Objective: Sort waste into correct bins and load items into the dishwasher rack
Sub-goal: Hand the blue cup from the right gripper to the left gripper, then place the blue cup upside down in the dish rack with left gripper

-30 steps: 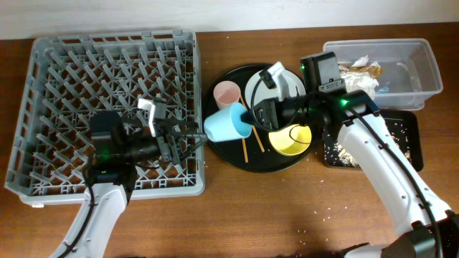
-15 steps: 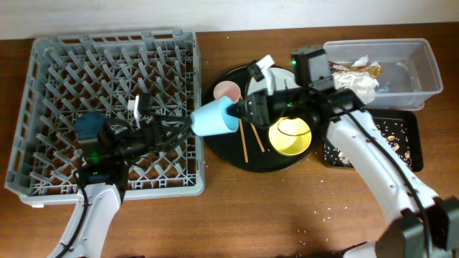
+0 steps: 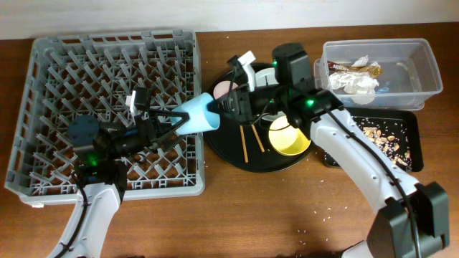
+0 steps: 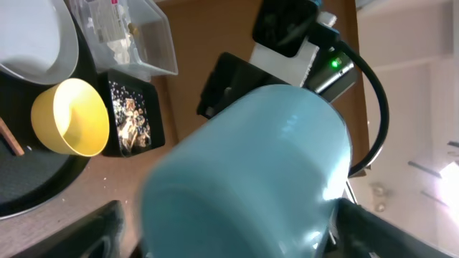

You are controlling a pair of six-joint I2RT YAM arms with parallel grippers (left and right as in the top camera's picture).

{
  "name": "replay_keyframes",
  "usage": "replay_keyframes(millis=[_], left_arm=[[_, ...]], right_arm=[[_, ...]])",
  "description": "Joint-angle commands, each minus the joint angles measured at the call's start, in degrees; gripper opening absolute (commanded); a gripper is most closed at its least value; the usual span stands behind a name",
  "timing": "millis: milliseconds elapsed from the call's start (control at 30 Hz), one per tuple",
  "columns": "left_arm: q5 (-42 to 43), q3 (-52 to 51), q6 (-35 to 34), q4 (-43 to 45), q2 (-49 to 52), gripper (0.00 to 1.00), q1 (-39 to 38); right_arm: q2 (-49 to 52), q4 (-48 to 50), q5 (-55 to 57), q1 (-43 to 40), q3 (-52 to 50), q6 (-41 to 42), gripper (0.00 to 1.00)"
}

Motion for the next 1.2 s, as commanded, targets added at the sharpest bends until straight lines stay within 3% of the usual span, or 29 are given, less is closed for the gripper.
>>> replay_keyframes(millis=[0, 767, 867, 1000, 1167], left_arm=[[0.4, 0.6, -1.0, -0.2, 0.2, 0.81, 0.0], [-0.4, 0.6, -1.5, 1.1, 0.2, 0.76, 0.8], [-0.1, 0.6, -1.4, 1.1, 0.2, 0.70, 0.8], [-0.1, 0.6, -1.4, 1.2, 0.2, 0.62, 0.8], [-0.3, 0.6, -1.4, 8.2, 0.2, 0.61, 0.8]], right_arm=[[2.5, 1.2, -0.9, 3.2, 0.4, 0.9, 0.04], [5.0, 1.9, -4.6, 5.9, 0.4, 1.9, 0.04], [5.0, 1.9, -4.8, 5.2, 0.4, 1.8, 0.05], [5.0, 1.8, -5.5, 4.1, 0.4, 1.8, 0.30], [5.0, 1.4, -6.1, 3.3, 0.4, 1.7, 0.46]])
